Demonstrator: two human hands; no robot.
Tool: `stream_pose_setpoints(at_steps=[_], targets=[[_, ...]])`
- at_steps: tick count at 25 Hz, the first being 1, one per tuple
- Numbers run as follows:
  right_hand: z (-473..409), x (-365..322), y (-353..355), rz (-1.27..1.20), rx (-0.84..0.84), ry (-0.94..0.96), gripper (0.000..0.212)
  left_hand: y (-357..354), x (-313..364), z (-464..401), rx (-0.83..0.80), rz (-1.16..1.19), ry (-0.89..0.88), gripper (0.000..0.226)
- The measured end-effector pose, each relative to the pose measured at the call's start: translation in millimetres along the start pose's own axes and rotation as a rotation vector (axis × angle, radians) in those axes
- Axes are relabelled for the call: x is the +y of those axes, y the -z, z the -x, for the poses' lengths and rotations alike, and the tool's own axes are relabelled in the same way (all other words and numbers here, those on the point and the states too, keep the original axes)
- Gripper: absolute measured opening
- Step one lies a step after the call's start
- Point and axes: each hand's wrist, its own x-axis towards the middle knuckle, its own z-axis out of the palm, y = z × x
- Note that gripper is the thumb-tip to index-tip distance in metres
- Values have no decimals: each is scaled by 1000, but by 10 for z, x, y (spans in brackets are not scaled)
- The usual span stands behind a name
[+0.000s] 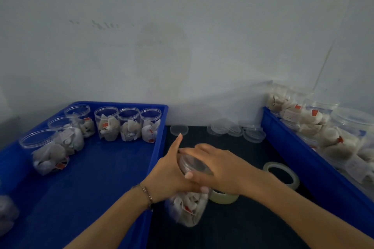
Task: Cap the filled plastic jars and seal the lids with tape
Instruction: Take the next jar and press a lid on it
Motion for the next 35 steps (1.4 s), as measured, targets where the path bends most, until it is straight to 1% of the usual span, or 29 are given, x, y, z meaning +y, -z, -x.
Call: stream_pose_setpoints(at_steps=[1,2,3,5,6,7,8,9,10,11,12,13,14,15,17,20,21,23,24,25,26,27,28,29,30,32,33,34,35], targets=[[-21,-35,-90,54,88,-46,64,-43,17,1,-21,-138,-31,119],[-43,-70,-157,77,147,-102,74,-84,39,10,-49,-308,-72,107],[-50,-112,-180,79,128,-182,90,-111,43,11,-63,-400,-73,107],[-60,-134,-107,78,-45,-348,123,-135,19,4,-90,-316,0,134],[-64,-111,-41,69,-125,-397,130,-122,-42,-11,-72,-265,27,141],[-64,-75,20,64,-143,-417,126,-92,-77,-21,-53,-217,40,143],[-67,-20,69,80,-86,-396,116,-65,-116,-38,-26,-163,64,144],[-76,36,90,97,-9,-344,104,-50,-149,-61,-12,-122,88,143],[-85,82,83,58,7,-276,90,-36,-153,-63,-12,-121,92,142],[-87,117,63,-41,-67,-188,78,-38,-150,-75,-24,-150,79,140],[-90,127,38,-118,-162,-93,78,-47,-152,-79,-41,-195,55,134],[-84,143,-8,-134,-223,-18,81,-67,-137,-75,-64,-244,27,127],[-89,151,-56,-98,-218,15,81,-73,-123,-69,-51,-253,21,123],[-104,169,-102,-39,-153,28,78,-71,-112,-74,-31,-223,25,126],[-134,198,-160,93,20,21,75,-72,-115,-84,-45,-211,44,135],[-150,105,-234,131,126,-39,73,-113,-124,-100,-64,-221,80,140],[-156,69,-278,113,175,-74,73,-132,-107,-108,-73,-266,85,138],[-174,10,-337,71,257,-153,74,-154,-96,-119,-86,-420,51,122],[-177,-20,-335,39,268,-186,73,-155,-117,-128,-88,-423,37,115],[-187,-35,-318,9,291,-213,70,-145,-139,-125,-91,-296,48,115],[-177,-56,-272,-33,295,-238,68,-126,-152,-121,-90,-92,62,121],[-168,-61,-226,-63,317,-251,68,-101,-177,-98,-84,36,71,125],[-128,-83,-161,-95,328,-255,71,-82,-170,-65,-74,88,53,121],[-105,-85,-125,-91,333,-246,76,-65,-159,-39,-71,78,59,109],[-77,-90,-75,-61,283,-243,83,-54,-156,-31,-67,76,59,95],[-28,-65,55,-2,118,-219,90,-29,-124,-41,-94,116,30,83],[0,-28,118,-23,51,-159,86,-21,-102,-37,-122,163,18,81],[29,19,213,-123,-19,-98,79,-30,-65,-29,-168,214,21,79],[63,67,292,-221,-70,-31,75,-34,-35,15,-201,196,12,78]])
